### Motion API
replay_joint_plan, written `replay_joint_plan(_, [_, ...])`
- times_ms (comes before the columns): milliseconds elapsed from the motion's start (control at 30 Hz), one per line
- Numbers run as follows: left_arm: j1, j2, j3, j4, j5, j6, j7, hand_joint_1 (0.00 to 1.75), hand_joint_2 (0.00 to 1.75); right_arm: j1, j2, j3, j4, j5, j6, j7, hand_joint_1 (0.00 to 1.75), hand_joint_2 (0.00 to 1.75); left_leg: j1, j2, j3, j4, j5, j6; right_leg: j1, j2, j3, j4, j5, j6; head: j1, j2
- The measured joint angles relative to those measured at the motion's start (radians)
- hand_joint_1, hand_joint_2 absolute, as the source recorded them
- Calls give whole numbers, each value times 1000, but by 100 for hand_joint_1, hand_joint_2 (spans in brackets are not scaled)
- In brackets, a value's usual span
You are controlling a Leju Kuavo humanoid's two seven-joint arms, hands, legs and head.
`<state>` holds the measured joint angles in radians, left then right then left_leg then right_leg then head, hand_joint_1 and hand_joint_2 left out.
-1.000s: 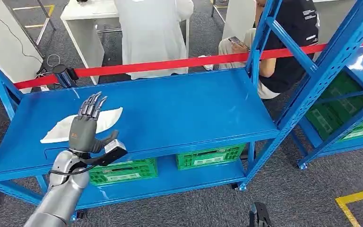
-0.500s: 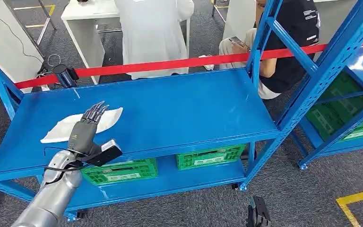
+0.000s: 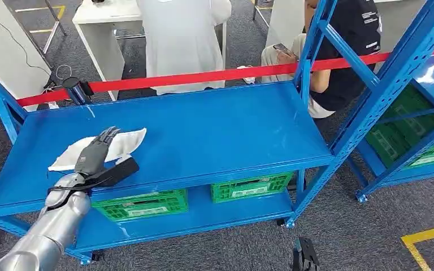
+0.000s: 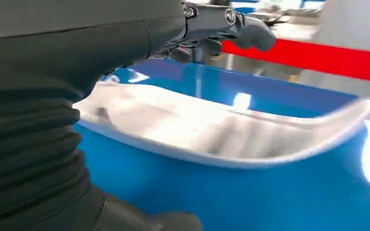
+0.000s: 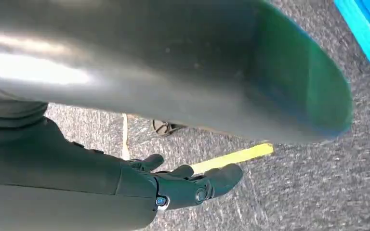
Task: Take the parts from the cabinet and place them on the table.
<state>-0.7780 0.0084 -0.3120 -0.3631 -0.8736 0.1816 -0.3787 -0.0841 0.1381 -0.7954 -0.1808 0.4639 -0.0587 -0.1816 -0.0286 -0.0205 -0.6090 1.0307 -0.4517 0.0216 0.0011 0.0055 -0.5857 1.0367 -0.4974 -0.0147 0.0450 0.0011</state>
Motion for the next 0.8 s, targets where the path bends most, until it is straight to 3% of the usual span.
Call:
replay_joint_plan(267, [-24,37,0,34,-57,79,102,0,175,0,1,-1,0,-3,4,-12,0,0,0,0,0,0,0,0,0,0,0,0,0,0,0,0])
replay_joint_plan(467, [-34,56,-19,47,-119,94,174,0,175,1,3,-2,0,-10,0,-14,0,0,0,0,0,0,0,0,0,0,0,0,0,0,0,0])
replay_joint_plan(800, [-42,74,-31,66,-141,73,182,0,175,0,4,-9,0,-9,0,-18,0,0,0,0,0,0,0,0,0,0,0,0,0,0,0,0])
